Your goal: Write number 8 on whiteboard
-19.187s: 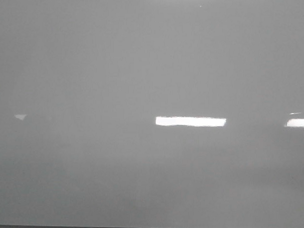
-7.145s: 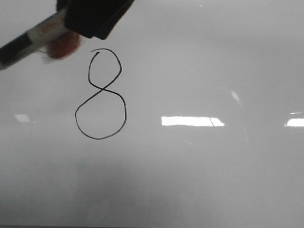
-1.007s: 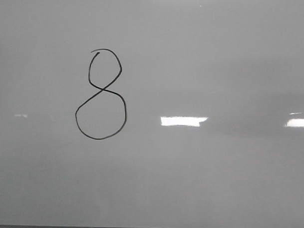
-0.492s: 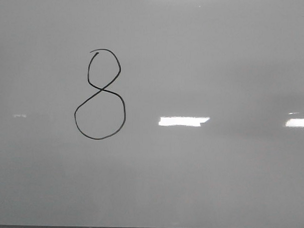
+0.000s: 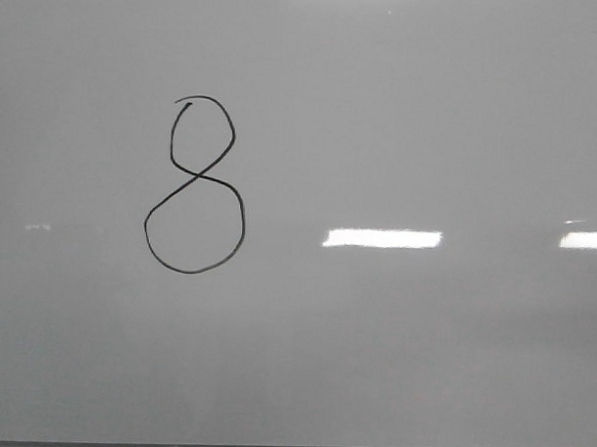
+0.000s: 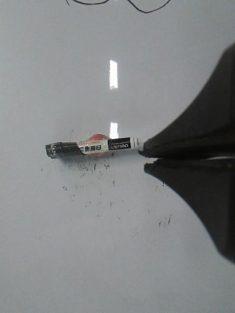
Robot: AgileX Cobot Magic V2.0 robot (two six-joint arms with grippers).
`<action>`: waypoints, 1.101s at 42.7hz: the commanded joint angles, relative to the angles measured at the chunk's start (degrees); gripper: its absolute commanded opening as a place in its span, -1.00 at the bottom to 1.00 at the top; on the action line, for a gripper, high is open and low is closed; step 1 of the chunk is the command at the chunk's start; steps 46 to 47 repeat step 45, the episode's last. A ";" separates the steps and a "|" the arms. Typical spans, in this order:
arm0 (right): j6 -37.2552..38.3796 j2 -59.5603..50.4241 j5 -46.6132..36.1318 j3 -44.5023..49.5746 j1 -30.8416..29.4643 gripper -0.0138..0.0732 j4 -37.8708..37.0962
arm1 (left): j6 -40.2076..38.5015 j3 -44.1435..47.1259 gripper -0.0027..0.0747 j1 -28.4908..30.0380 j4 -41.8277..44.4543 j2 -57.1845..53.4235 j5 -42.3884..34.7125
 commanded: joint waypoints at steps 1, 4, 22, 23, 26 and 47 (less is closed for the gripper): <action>0.92 -3.15 1.07 -0.05 -0.53 -0.84 -1.76 | -0.55 0.77 -0.99 0.07 -0.15 -0.70 -4.31; 0.92 -5.68 4.01 -0.05 -0.53 -0.84 -1.97 | -0.55 0.77 -0.99 0.07 -0.15 -0.70 -4.31; 0.92 -5.94 6.86 -0.05 -0.53 -0.84 -1.97 | -0.55 0.77 -0.99 0.07 -0.15 -0.70 -4.31; 0.92 -5.94 6.86 -0.05 -0.53 -0.84 -1.97 | -0.55 0.77 -0.99 0.07 -0.15 -0.70 -4.31; 0.92 -5.94 6.86 -0.05 -0.53 -0.84 -1.97 | -0.55 0.77 -0.99 0.07 -0.15 -0.70 -4.31; 0.92 -5.94 6.86 -0.05 -0.53 -0.84 -1.97 | -0.55 0.77 -0.99 0.07 -0.15 -0.70 -4.31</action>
